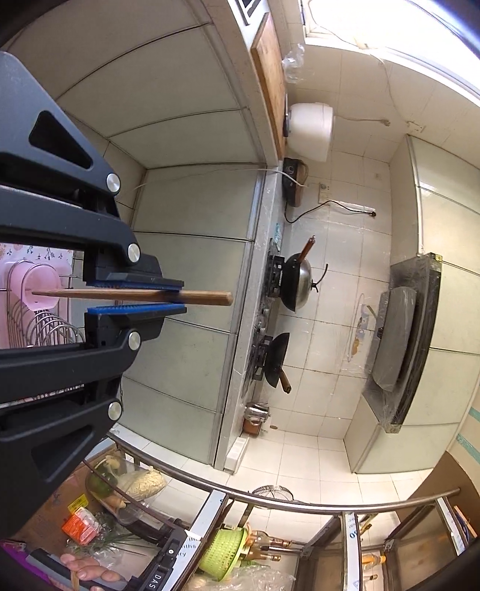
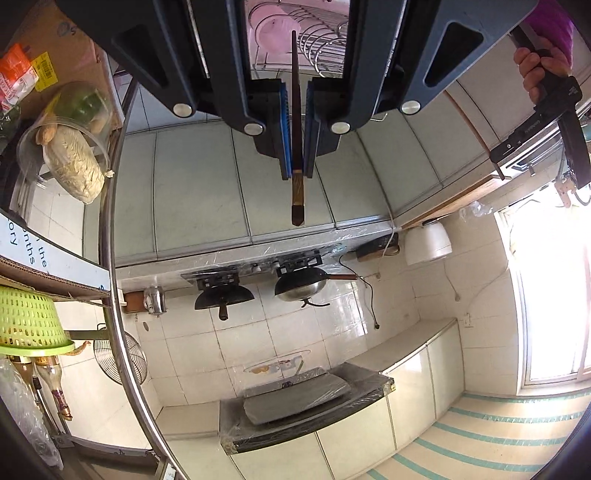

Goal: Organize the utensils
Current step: 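Lift both held chopsticks upright above the pink cup, then lower the wooden chopstick into the pink cup with left tool while right inserts dark chopstick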

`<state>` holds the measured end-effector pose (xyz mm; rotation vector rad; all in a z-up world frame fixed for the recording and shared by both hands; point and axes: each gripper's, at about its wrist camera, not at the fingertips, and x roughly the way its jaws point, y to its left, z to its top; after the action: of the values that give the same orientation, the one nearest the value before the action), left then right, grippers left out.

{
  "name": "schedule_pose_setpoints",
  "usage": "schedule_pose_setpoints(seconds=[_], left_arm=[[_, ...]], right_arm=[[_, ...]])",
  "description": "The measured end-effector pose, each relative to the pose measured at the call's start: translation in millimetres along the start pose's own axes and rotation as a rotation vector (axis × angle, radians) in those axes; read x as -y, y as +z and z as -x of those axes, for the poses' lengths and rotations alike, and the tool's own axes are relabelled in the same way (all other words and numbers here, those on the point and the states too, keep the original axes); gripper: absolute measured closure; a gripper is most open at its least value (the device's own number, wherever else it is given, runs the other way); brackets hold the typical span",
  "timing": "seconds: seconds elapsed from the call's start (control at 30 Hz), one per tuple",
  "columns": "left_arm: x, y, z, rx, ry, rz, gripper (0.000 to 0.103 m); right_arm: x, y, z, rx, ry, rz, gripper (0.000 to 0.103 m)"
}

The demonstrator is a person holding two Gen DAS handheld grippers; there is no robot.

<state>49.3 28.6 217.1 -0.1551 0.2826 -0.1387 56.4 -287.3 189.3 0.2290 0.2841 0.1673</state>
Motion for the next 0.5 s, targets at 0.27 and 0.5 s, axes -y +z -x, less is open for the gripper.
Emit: schedule_pose_setpoints(seconds=[0.27, 0.5], left_arm=[[-21.6, -29.7, -46.1, -0.084, 0.009, 0.048, 0.097], [-33.5, -60.9, -82.6, -0.219, 0.029, 0.071, 0.097]], right_arm=[[25.5, -37.3, -54.8, -0.153, -0.028, -0.051, 0.097], [32.7, -72.6, -92.1, -0.295, -0.026, -0.062, 0.097]])
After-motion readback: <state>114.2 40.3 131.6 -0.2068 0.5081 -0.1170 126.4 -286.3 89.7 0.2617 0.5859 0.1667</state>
